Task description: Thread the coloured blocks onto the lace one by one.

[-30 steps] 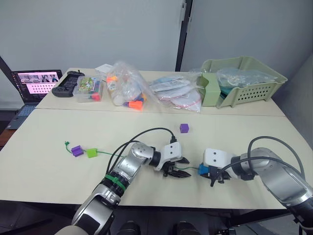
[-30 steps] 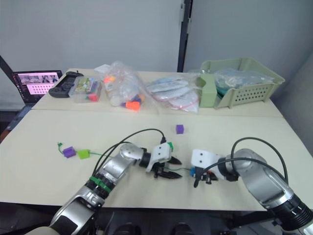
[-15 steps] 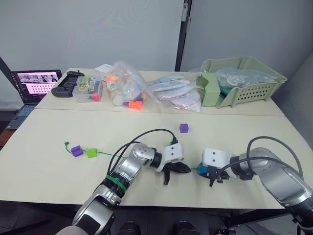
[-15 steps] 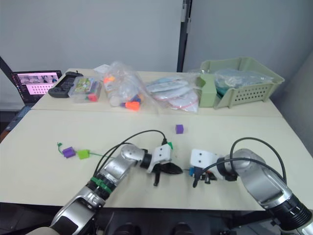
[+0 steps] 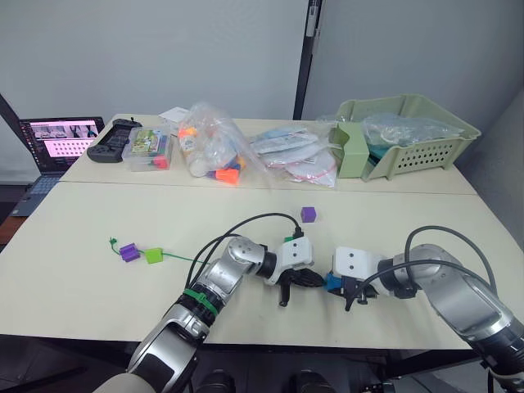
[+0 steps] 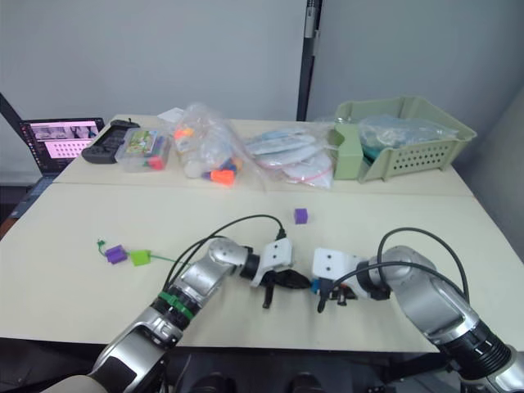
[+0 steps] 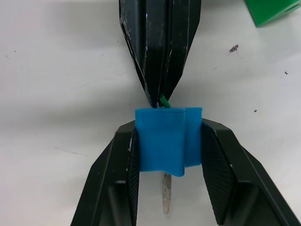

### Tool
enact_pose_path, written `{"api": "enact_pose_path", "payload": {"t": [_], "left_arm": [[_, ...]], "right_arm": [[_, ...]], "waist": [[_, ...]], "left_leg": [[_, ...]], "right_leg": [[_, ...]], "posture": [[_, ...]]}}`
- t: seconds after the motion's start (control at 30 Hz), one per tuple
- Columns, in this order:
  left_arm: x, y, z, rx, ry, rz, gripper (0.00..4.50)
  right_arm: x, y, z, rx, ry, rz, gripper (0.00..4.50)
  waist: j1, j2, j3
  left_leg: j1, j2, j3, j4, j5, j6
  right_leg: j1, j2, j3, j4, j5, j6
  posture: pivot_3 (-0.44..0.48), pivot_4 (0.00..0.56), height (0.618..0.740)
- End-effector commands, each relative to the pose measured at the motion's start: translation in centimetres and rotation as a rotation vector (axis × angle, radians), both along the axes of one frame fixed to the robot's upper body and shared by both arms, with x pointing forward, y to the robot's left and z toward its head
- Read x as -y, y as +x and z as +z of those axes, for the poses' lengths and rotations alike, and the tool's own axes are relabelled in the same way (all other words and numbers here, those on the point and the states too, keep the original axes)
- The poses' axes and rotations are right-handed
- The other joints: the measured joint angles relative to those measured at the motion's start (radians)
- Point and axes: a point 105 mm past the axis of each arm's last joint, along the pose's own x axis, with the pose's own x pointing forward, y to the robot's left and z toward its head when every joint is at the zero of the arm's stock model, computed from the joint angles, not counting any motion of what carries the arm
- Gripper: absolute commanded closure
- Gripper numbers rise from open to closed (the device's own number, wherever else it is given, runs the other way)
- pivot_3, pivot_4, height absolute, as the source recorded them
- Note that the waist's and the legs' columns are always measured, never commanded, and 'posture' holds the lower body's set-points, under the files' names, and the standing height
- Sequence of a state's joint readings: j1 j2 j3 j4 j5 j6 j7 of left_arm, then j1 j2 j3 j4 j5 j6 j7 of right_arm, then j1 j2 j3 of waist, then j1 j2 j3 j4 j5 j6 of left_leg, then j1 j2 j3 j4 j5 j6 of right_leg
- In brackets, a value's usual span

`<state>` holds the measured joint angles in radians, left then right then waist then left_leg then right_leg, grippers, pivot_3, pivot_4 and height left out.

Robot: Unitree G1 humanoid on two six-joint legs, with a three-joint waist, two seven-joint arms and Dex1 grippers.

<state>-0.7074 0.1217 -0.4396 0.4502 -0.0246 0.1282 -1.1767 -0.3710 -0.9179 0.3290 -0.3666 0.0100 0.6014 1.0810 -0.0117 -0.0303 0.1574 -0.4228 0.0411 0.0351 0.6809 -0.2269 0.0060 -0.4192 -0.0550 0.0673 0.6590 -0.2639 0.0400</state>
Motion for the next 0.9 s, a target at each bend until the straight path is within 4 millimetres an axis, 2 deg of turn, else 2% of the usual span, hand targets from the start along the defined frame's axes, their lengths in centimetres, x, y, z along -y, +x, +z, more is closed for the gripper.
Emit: {"api": "enact_pose_path", "payload": {"t": [0.03,0.07,0.1,0.17,0.53,0.6,0.67,0.87,0.9], "left_arm": [[1.5,-0.4,1.1,0.051,-0.027,-0.038,4.5],[1.4,-0.2,1.3,0.039,-0.036,-0.024,4.5],[1.2,-0.1,1.4,0.034,-0.045,-0.014,4.07],[1.0,0.0,1.6,0.03,-0.051,-0.008,3.71],[-2.7,0.2,2.5,0.026,-0.053,0.042,0.04],[-2.9,0.2,2.5,0.03,-0.052,0.05,0.02],[-3.0,0.2,2.6,0.029,-0.053,0.05,0.0],[-2.6,-0.1,2.5,0.047,-0.053,0.021,0.0],[-2.4,-0.2,2.6,0.045,-0.058,0.016,0.0]], "right_arm": [[-0.8,-0.1,0.3,0.015,0.016,0.031,3.19],[-0.9,-0.1,0.3,0.014,0.018,0.031,3.19],[-0.9,-0.1,0.3,0.013,0.018,0.031,3.19],[-0.9,-0.1,0.3,0.012,0.019,0.03,3.19],[-1.1,0.0,0.3,0.006,0.023,0.026,3.19],[-1.2,0.2,0.5,0.004,0.04,0.015,3.19],[-1.2,0.0,0.7,-0.011,0.044,0.016,2.14],[-0.9,-0.9,2.2,-0.041,0.082,0.001,0.15],[-0.6,-1.1,2.5,-0.044,0.09,-0.009,0.06]], "waist": [[0.0,0.0,0.0],[0.0,0.0,0.0],[0.0,0.0,0.0],[0.0,0.0,0.0],[-0.004,0.0,0.0],[-0.003,0.0,0.0],[-0.002,0.0,0.0],[0.004,0.0,0.0],[0.006,0.0,0.0]], "left_leg": [[0.0,0.0,0.0,0.0,0.0,0.0],[0.0,0.0,0.0,0.0,0.0,0.0],[0.0,0.0,0.0,0.0,0.0,0.0],[0.0,0.0,0.0,0.0,0.0,0.0],[0.001,0.0,0.0,0.0,0.0,0.0],[0.001,0.0,0.0,0.0,0.0,0.0],[0.001,0.0,0.0,0.0,0.0,0.0],[0.0,-0.001,0.0,0.0,0.0,0.0],[0.0,-0.001,0.0,0.0,0.0,0.0]], "right_leg": [[0.0,0.0,0.0,0.0,0.0,0.0],[0.0,0.0,0.0,0.0,0.0,0.0],[0.0,0.0,0.0,0.0,0.0,0.0],[0.0,0.0,0.0,0.0,0.0,0.0],[-0.001,0.0,0.0,0.003,0.0,0.0],[-0.001,0.0,0.0,0.003,0.0,0.0],[-0.001,0.0,0.0,0.003,0.0,0.0],[-0.001,-0.001,0.0,0.003,0.0,0.0],[-0.001,-0.001,0.0,0.003,0.0,0.0]], "posture": [[0.0,0.15,0.732],[0.0,0.15,0.732],[0.0,0.15,0.732],[0.0,0.15,0.732],[0.0,0.15,0.732],[0.0,0.15,0.732],[0.0,0.15,0.732],[0.0,0.15,0.732],[0.0,0.15,0.732]]}}
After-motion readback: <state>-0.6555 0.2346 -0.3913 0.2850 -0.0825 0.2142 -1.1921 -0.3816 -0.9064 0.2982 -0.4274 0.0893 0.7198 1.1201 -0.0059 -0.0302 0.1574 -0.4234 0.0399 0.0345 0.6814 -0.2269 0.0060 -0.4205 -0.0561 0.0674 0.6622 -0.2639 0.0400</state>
